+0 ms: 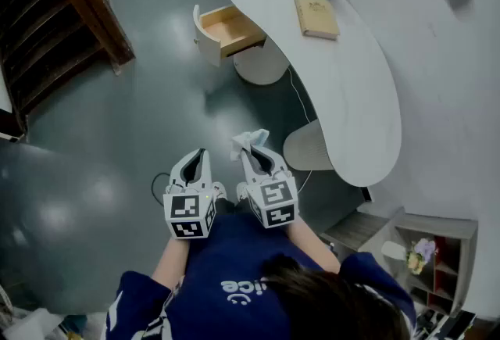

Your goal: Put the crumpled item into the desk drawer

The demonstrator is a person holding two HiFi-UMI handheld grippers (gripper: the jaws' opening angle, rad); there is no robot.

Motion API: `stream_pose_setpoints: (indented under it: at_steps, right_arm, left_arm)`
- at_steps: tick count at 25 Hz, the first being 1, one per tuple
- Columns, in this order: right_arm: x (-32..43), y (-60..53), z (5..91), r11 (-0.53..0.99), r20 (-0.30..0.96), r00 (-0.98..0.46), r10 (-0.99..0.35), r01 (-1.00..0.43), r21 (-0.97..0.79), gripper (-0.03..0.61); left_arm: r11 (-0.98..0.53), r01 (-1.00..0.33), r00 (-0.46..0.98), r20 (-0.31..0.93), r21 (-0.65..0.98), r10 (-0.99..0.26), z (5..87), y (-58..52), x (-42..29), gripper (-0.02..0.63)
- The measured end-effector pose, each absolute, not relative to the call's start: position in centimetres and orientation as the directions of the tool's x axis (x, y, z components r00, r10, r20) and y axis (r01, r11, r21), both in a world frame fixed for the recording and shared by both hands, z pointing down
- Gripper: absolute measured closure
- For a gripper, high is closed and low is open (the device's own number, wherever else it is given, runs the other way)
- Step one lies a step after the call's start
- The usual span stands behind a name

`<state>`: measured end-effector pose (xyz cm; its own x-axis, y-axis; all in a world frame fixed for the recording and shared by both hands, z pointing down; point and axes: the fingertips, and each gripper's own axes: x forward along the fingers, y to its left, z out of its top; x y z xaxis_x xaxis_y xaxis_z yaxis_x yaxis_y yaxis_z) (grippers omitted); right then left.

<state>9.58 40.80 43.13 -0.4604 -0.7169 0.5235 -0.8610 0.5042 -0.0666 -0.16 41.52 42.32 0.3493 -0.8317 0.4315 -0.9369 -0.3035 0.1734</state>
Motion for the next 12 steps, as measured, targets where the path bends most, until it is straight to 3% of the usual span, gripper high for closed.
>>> stream_pose_setpoints:
  at_steps: [12]
  right_arm:
    - [7.7,38.9,42.4,0.454,0.496,-0.421,-0.759,-0.889,-0.059,0.526]
  left_arm:
    - [-0.331,-0.929,0.369,0.413,0.164,-0.832,42.2,40.0,-3.1,0.611]
